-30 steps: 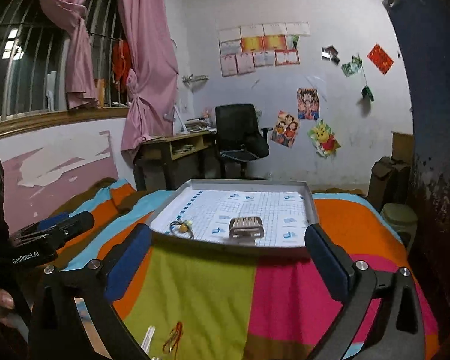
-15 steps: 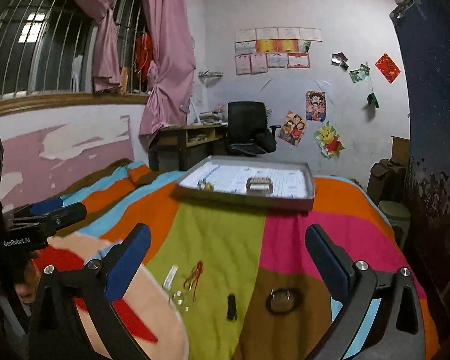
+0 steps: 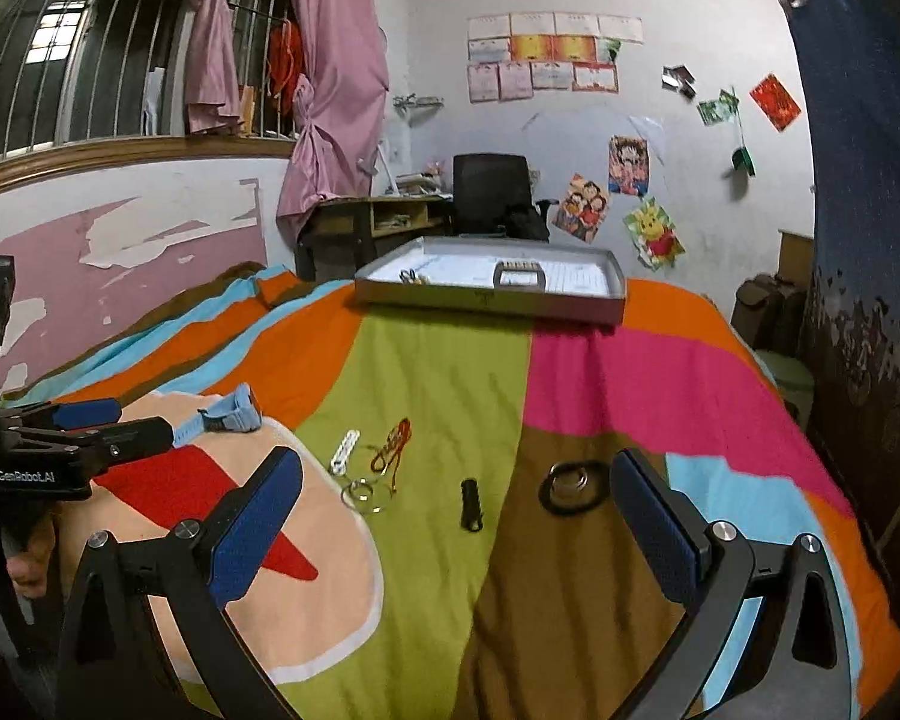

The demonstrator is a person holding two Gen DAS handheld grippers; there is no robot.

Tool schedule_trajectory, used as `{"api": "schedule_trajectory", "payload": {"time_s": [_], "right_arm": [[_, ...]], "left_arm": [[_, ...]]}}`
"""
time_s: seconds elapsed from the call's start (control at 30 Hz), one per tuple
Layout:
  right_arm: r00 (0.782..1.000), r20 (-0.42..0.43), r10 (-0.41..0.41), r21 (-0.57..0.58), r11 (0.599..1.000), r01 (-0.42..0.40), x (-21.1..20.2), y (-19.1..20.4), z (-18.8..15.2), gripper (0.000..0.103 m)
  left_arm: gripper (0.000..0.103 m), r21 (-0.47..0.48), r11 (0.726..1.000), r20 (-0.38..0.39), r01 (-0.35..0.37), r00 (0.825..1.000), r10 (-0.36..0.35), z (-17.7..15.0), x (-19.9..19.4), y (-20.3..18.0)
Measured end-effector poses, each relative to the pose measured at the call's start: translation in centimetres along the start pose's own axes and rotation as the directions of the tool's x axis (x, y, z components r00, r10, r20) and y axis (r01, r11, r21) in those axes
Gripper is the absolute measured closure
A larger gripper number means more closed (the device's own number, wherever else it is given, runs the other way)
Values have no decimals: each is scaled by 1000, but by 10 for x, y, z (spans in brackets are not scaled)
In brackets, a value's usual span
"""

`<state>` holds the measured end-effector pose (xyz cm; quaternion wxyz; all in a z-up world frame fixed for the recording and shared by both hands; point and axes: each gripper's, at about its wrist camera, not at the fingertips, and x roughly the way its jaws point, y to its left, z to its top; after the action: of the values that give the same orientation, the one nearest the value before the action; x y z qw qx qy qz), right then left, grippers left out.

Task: Organize jewelry
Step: 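Withdraw both tools from the tray back toward the remaining jewellery, then grasp the black cylindrical hair tie with the right tool while the left tool grasps the white link bracelet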

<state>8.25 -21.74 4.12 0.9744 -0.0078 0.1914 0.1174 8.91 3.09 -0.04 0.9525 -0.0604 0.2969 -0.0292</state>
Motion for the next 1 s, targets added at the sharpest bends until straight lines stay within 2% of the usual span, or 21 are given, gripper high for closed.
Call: {"api": "schedule_trajectory", "payload": {"time_s": [0.3,0.6,0.87,1.0], "right_arm": [[999,-35,-11,36,999,12,13,-2,-9,2],[994,-110,-22,90,995,32,42,-9,-20,2],[989,-142,-34,119,992,51,77,-19,-15,2],[983,-185,-4,142,989,31,104,-22,-15,3]], "left_arm": [[0,-5,1000,-46,-11,999,11,-4,14,1],[0,37,998,-95,-41,995,44,-3,32,-2],[0,48,999,-163,-22,986,29,13,73,2],[0,44,999,-186,7,982,2,18,101,3]]}}
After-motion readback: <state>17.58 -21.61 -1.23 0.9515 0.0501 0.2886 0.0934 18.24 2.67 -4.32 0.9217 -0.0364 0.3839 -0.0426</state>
